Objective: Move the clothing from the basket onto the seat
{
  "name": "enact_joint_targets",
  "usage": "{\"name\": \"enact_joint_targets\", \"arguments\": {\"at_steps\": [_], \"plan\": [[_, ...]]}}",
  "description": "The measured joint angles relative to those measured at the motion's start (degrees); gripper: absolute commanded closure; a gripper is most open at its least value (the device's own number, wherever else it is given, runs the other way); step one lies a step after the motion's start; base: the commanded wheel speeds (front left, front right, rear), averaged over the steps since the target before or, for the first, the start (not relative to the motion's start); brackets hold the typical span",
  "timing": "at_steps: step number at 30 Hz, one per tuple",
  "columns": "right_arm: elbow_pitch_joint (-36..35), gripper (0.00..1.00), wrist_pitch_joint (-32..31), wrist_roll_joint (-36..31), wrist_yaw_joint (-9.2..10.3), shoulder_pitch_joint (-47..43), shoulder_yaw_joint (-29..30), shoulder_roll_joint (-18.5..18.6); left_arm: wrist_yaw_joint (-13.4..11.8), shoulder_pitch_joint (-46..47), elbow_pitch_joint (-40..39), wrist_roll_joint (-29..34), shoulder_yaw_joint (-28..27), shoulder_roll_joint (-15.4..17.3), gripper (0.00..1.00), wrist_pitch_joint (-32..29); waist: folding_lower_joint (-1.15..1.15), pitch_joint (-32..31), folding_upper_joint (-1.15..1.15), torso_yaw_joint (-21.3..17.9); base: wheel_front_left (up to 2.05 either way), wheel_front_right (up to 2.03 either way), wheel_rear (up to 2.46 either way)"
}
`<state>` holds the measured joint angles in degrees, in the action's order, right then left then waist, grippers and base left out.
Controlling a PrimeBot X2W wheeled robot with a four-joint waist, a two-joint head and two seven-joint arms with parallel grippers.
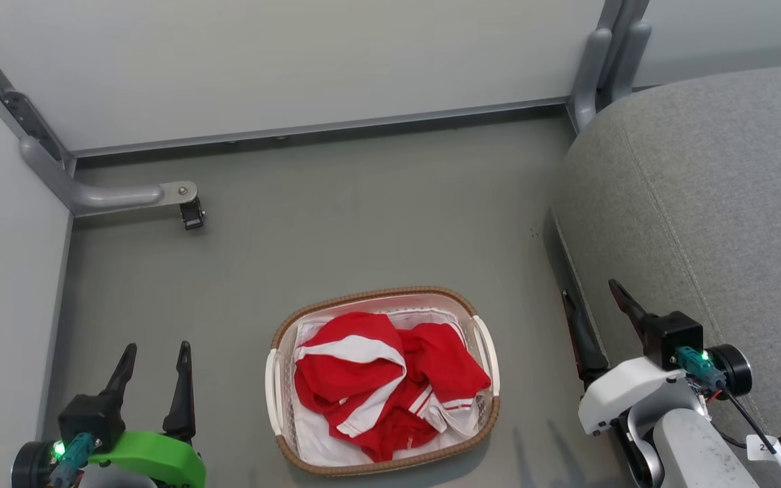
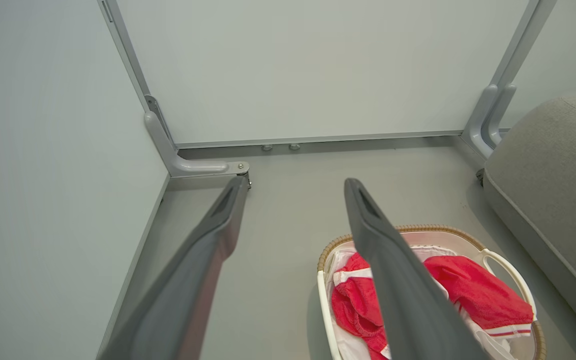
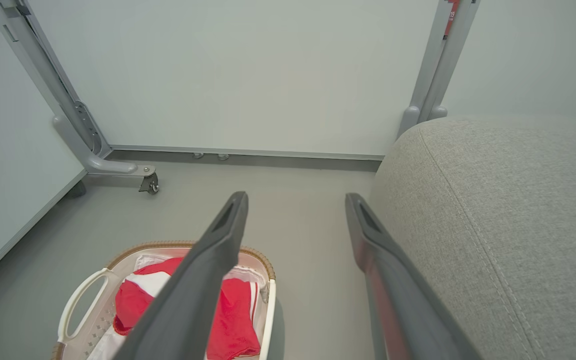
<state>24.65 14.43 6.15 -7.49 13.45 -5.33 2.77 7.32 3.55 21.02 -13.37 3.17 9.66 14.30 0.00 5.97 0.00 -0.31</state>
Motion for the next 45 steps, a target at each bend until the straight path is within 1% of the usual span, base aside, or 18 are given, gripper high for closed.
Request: {"name": "enact_joint_targets", "arguments": {"at_steps": [5,9,14,22,29,32,36,38,42,45], "plan": [[-1.3,0.0,0.5,-1.5,0.0,2.4,-1.1,0.0,0.1,2.2,0.0,-0.3,2.0,0.7,0.0,0.5,0.0,3.5,0.0,-0.3,0.0,0.0,0.0],[-3.0,0.0,0.6,-1.6,0.0,4.6,-1.5,0.0,0.1,5.0,0.3,-1.5,5.2,1.6,0.0,0.7,0.0,7.1,0.0,-0.7,0.0,0.0,0.0],[-5.6,0.0,0.6,0.1,-0.01,7.6,-2.0,0.0,0.1,9.5,-0.2,-4.0,9.9,2.9,0.0,0.7,0.0,12.3,0.0,-1.3,0.0,0.0,0.0],[-10.1,0.0,0.6,2.1,-0.01,11.0,-3.2,0.0,0.1,16.0,0.1,-5.4,17.4,4.7,0.0,0.7,0.01,20.2,0.0,-2.8,0.0,0.0,0.0],[-13.4,0.0,0.6,2.8,-0.01,13.5,-4.2,0.0,0.1,22.0,3.5,-7.6,24.8,6.6,0.0,0.7,0.01,26.7,0.0,-4.3,0.0,0.0,0.0],[-14.6,0.0,0.6,3.2,-0.01,14.3,-4.8,0.0,0.1,24.6,5.0,-7.8,29.1,7.8,0.0,0.7,0.01,29.2,0.0,-5.1,0.0,0.0,0.0],[-15.7,0.0,0.6,4.0,-0.01,14.5,-5.4,0.1,0.1,27.9,5.9,-7.6,34.5,8.9,0.0,0.7,0.01,32.0,0.0,-6.0,0.0,0.0,0.0],[-15.9,0.0,0.6,4.4,-0.01,15.0,-6.0,0.0,0.1,29.7,6.7,-6.7,37.4,10.1,0.0,0.7,0.01,33.5,0.0,-6.5,0.0,0.0,0.0],[-17.1,0.0,0.6,5.3,-0.01,16.0,-7.4,0.0,0.1,32.7,9.2,-4.4,41.4,12.3,0.0,0.7,0.01,35.8,0.0,-7.8,0.0,0.0,0.0],[-18.5,0.0,0.7,6.2,-0.01,16.3,-7.5,0.0,0.1,34.9,11.2,-2.8,43.9,13.3,0.0,0.7,0.01,37.3,0.0,-8.8,0.0,0.0,0.0]]}}
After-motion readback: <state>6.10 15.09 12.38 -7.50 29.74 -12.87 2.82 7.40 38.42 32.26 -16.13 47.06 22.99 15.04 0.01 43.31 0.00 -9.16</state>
